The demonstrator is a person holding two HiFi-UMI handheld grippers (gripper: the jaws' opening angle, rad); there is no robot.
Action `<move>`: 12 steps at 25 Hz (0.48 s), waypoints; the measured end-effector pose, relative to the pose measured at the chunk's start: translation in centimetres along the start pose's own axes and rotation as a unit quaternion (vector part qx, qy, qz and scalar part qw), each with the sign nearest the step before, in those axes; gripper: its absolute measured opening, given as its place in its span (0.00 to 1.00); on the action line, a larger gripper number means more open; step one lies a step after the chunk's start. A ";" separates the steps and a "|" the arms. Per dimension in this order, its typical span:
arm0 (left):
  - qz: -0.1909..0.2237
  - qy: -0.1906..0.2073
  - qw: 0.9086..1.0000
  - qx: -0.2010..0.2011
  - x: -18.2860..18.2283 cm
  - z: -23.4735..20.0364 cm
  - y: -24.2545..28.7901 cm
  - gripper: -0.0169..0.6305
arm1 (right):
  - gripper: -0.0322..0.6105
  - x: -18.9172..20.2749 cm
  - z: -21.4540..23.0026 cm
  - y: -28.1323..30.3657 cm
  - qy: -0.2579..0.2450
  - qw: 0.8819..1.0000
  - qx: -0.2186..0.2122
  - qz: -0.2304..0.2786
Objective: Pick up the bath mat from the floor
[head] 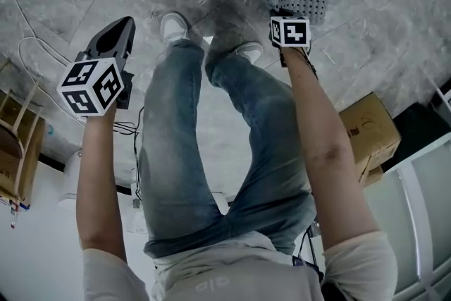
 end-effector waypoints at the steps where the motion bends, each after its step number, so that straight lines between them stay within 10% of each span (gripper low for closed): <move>1: 0.000 0.000 1.000 0.002 -0.4 0.2 -0.5 0.05 | 0.18 -0.1 -0.3 -0.8 0.001 1.000 -0.001 0.003; 12: 0.006 0.007 1.000 0.014 -3.9 3.4 -5.5 0.05 | 0.16 -0.3 -3.2 -9.2 0.005 0.999 -0.030 0.034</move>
Point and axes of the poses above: the fingertips, and each gripper's own axes: y forward along the fingers, z to its right, x out of its underside, the point moved 2 cm from there along -y, backward along the fingers, and after that the axes turned 10 degrees about y, right-handed, at the moved point
